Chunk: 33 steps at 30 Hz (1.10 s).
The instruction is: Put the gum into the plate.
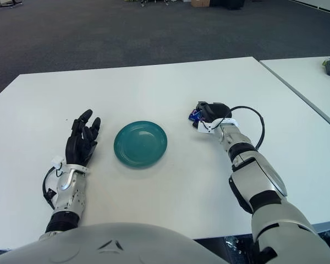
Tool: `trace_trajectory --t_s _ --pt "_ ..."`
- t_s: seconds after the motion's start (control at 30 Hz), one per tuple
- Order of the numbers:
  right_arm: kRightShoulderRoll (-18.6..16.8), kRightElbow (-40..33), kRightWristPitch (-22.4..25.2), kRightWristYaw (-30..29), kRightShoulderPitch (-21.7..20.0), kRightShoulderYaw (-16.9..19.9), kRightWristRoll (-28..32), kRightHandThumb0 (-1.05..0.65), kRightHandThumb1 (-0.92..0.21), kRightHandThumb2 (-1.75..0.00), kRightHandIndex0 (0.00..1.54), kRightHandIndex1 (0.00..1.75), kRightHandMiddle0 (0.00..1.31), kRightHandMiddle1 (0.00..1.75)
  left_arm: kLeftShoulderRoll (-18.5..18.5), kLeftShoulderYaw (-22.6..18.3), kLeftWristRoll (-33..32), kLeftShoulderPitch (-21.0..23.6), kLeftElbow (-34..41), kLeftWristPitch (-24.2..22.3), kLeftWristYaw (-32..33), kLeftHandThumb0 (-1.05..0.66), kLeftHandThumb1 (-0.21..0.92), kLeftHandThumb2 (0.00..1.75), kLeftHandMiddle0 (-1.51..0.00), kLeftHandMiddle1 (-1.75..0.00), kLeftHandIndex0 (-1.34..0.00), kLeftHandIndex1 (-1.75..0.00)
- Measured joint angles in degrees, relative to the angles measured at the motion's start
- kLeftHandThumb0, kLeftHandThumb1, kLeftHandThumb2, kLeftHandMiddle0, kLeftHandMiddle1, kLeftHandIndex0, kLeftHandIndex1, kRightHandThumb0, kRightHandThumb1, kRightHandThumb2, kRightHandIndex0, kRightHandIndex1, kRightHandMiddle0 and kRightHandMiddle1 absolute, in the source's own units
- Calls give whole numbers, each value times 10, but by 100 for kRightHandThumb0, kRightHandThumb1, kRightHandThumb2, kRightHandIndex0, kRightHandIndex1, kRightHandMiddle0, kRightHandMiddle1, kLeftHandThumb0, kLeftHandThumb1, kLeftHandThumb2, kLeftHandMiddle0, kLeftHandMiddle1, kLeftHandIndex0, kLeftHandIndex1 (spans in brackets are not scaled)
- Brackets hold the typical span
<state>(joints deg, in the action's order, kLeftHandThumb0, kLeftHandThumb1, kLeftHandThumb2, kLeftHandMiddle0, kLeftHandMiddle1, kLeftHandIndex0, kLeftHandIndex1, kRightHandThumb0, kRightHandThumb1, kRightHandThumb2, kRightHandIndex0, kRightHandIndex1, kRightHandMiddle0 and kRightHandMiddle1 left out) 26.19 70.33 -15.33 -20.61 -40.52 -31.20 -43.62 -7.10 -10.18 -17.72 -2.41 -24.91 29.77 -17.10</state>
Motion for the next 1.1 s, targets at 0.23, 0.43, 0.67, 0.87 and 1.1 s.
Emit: trace_trajectory --t_s 0.23,0.43,0.67,0.87,1.1 --pt "-1 9 1 7 -4 -2 0 -40 -60 -95 82 175 40 175 0 2 0 0 0 0 0 -79 92 76 -32 0 0 -69" --pt "-3 13 3 11 -7 -2 0 -40 -61 -94 81 175 40 175 0 2 1 0 0 0 0 -79 92 77 -31 0 0 -69" --pt "-7 20 6 7 -11 1 0 -40 -60 -95 83 175 40 175 0 2 1 -1 3 0 0 -79 92 76 -31 0 0 -69" --pt "-3 18 -1 16 -16 5 2 -40 -59 -97 86 175 41 175 0 1 1 -2 3 0 0 -79 92 75 -32 0 0 -70" --pt "2 18 -15 14 -17 5 1 -41 -58 -98 87 175 41 175 0 2 2 -1 2 0 1 -79 92 76 -33 -1 0 -71"
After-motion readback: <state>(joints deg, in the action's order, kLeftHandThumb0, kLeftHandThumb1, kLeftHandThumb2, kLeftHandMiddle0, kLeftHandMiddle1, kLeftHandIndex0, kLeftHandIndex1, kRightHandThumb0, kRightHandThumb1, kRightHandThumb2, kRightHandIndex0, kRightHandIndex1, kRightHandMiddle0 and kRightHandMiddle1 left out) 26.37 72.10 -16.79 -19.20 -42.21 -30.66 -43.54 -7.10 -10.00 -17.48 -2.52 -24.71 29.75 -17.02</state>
